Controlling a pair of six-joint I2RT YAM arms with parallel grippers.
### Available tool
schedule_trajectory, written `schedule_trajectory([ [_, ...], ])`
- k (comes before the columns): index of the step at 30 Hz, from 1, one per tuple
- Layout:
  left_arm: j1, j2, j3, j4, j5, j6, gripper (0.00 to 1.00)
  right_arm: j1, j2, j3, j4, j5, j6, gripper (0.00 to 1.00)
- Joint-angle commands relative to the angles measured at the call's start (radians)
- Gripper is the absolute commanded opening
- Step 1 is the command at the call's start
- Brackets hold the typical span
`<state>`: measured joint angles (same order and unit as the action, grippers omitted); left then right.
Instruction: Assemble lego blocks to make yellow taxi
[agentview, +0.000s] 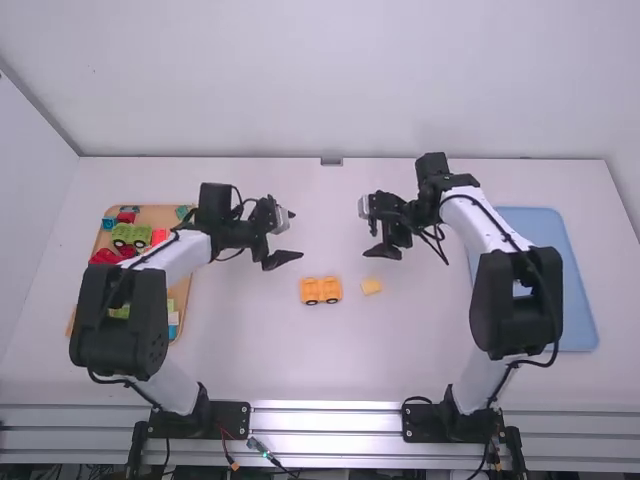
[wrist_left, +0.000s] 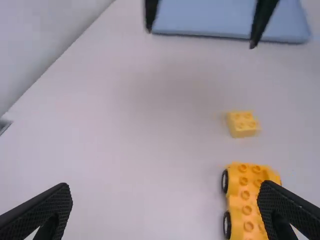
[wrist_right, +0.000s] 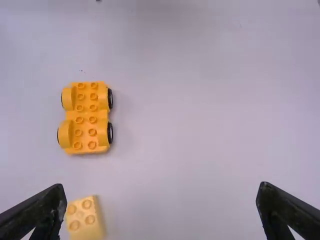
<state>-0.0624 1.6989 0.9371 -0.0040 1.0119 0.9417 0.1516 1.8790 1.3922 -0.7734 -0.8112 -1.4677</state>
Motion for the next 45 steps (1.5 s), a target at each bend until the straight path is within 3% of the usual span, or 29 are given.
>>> schedule_trajectory([
  [1,-0.029,0.005,-0.062,0.046,0.046,0.072,0.99,0.022,-0.003,-0.036,0.000,-0.086,-0.066,0.99],
  [5,-0.050,0.005,-0.159,0.198,0.054,0.047,0.99,0.047,-0.003,-0.098,0.054,0.018,-0.066,0.99],
  [10,-0.050,0.005,-0.218,0.343,0.056,-0.142,0.99,0.048,-0.003,-0.196,0.218,-0.009,-0.016,0.99],
  [25,-0.091,0.005,-0.220,0.300,0.048,-0.097,0.99,-0.068,-0.003,-0.367,0.325,-0.137,-0.109,0.99],
  [38,-0.103,0.005,-0.220,0.308,0.018,-0.100,0.99,-0.064,-0.003,-0.373,0.349,-0.140,-0.112,0.99],
  [45,-0.101,0.005,-0.220,0.312,0.016,-0.100,0.99,-0.012,-0.003,-0.373,0.455,-0.175,0.093,0.99],
])
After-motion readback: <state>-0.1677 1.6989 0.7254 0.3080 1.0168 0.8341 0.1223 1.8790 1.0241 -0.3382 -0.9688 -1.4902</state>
